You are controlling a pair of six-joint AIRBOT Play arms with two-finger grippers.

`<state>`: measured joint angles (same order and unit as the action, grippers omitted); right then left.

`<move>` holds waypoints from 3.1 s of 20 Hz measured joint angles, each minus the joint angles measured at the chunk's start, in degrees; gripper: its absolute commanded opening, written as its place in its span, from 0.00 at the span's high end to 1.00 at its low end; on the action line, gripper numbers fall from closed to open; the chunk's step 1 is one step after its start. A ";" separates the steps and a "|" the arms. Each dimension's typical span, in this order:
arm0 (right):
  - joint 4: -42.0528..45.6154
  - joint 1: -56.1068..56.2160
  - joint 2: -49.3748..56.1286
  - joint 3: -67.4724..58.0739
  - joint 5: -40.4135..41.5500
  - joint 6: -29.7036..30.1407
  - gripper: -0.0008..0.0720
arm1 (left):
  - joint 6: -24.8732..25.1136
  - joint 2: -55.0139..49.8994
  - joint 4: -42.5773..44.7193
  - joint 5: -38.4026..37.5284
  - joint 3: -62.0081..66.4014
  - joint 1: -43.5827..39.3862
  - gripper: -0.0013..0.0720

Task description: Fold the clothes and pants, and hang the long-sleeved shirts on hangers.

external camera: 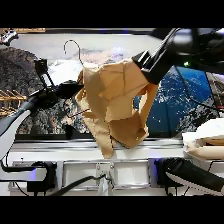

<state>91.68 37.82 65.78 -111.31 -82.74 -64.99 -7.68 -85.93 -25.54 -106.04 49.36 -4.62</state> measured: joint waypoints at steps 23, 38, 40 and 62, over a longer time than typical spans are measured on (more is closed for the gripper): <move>-4.76 -2.73 7.56 7.89 2.56 7.96 0.95 | 0.92 0.57 -13.55 4.72 0.02 2.89 0.00; -5.38 -2.82 3.21 7.87 2.64 3.58 0.95 | -16.17 21.40 13.73 59.04 5.49 14.12 0.42; -5.64 -2.82 3.08 7.87 2.84 2.84 0.95 | -32.26 27.36 29.49 68.35 1.57 14.10 0.12; -10.75 -2.82 1.20 7.74 1.03 -0.11 0.95 | -20.63 1.95 9.11 71.89 0.02 -6.54 0.97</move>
<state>80.93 35.00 66.98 -103.57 -81.71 -65.10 -28.32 -83.99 -16.43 -34.15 49.39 -11.16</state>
